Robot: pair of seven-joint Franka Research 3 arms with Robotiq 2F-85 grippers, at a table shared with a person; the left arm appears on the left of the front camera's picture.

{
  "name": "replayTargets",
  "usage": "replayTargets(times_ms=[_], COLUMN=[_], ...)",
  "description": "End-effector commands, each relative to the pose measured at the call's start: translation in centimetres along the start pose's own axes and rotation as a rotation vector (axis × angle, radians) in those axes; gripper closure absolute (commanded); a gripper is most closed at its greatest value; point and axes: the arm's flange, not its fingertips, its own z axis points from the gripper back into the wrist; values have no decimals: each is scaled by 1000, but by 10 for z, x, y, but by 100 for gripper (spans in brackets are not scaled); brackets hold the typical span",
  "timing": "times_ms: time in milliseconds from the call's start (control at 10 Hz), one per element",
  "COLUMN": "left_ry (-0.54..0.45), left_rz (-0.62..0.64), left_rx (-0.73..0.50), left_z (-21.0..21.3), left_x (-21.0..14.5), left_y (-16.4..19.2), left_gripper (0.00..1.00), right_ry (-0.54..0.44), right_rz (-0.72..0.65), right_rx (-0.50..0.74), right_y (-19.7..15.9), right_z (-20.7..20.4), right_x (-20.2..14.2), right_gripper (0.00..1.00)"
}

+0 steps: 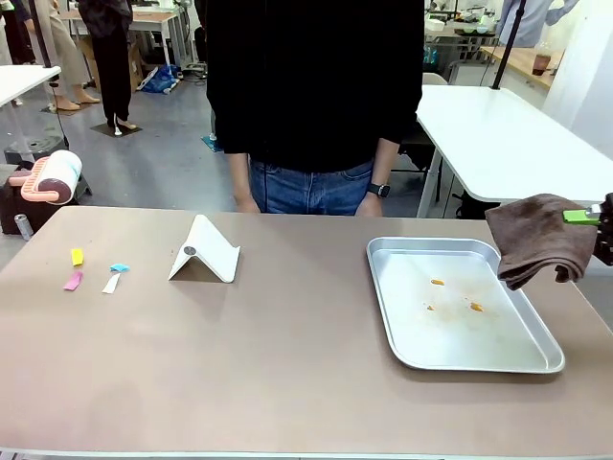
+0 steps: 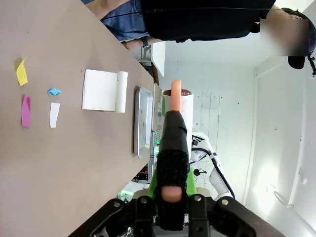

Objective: Clean the surface of the table.
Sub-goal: If a person points to the right, clean the right side of the table with your right hand, and if they point to the left, clean the left side with your left hand.

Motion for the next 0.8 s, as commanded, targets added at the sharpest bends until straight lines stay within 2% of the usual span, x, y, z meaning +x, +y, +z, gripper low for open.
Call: replayTargets(times_ms=[0,700], left_ry=[6,6], left_rz=[-21,-21], left_rx=[-6,-6], left_z=[2,2], left_x=[-4,-4], left_y=[-4,-4], left_gripper=[100,100], right_ry=[4,4], right_rz=[-6,-6], right_rx=[-3,-3], right_y=[6,6], right_z=[1,1], right_x=[-2,-2], right_gripper=[100,100])
